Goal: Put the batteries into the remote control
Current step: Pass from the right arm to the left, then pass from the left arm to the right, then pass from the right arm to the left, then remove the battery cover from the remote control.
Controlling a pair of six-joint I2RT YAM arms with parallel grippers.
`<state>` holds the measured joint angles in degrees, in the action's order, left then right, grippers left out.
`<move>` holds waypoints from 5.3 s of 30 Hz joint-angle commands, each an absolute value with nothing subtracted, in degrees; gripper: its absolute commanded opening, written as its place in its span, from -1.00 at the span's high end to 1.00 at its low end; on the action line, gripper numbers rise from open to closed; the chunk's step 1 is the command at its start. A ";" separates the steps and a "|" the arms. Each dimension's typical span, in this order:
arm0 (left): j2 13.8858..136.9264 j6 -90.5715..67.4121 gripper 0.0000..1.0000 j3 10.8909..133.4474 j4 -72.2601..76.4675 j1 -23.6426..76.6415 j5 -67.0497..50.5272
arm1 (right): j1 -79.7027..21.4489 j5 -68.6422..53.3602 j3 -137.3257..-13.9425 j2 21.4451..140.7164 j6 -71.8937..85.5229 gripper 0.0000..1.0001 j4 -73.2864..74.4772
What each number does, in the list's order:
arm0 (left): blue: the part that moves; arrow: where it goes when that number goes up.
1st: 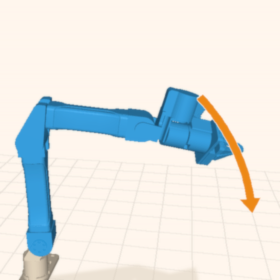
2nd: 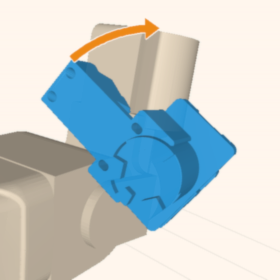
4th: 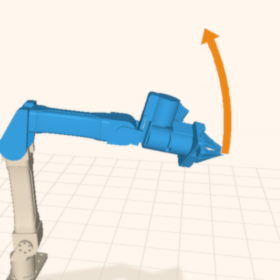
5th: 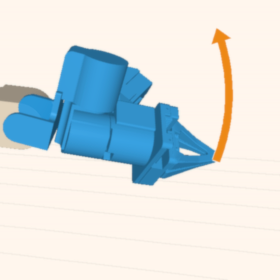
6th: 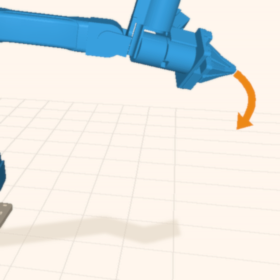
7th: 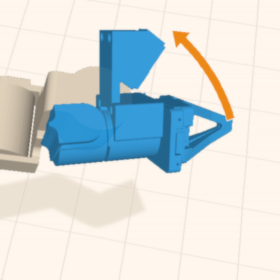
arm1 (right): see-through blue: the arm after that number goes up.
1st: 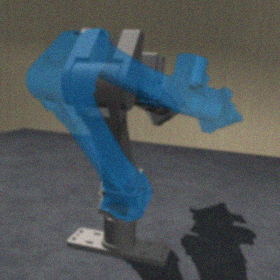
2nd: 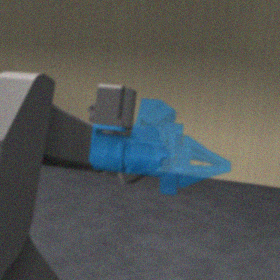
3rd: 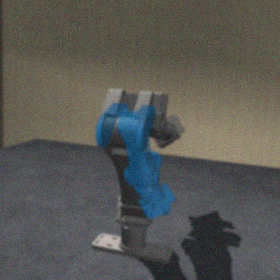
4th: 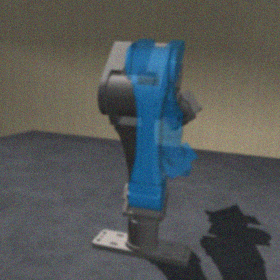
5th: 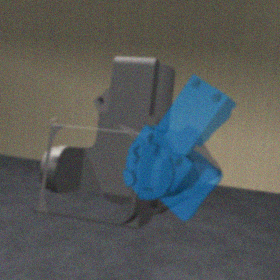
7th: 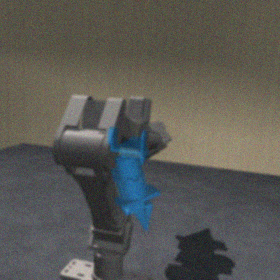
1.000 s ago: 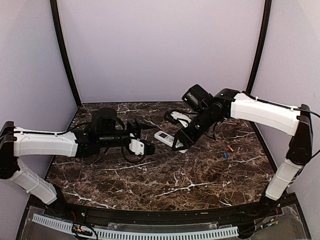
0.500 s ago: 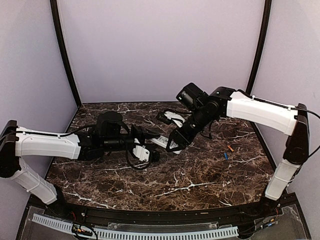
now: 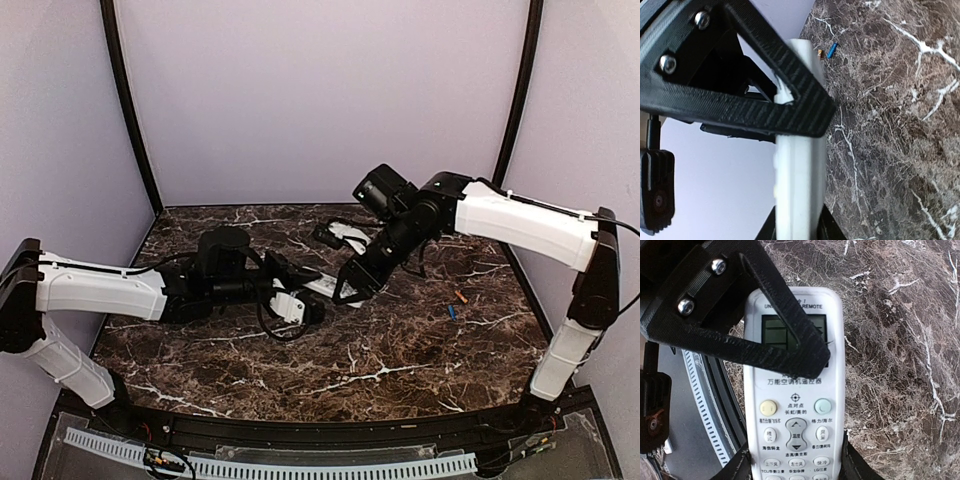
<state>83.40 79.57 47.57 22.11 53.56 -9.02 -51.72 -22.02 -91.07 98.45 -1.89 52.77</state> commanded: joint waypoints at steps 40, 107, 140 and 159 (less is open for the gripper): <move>80.70 -20.97 1.00 46.51 53.32 52.99 -32.53 | -51.86 -38.11 -75.98 75.60 -6.33 0.57 13.63; 81.91 -25.43 1.00 49.23 22.75 51.00 -12.72 | -49.22 -30.03 -45.88 73.96 -32.97 -0.75 -37.63; 82.71 -27.33 1.00 43.73 29.65 50.71 -10.43 | -47.37 -28.39 -55.08 89.45 -32.89 -0.56 -30.03; 84.11 -29.93 1.00 44.79 25.95 49.58 -6.46 | -47.29 -30.12 -54.94 91.52 -31.81 -0.39 -27.00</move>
<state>83.37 -28.21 44.07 27.11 50.61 -9.15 -47.62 -28.88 -54.63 90.24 -33.08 -27.70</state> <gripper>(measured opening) 0.189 0.706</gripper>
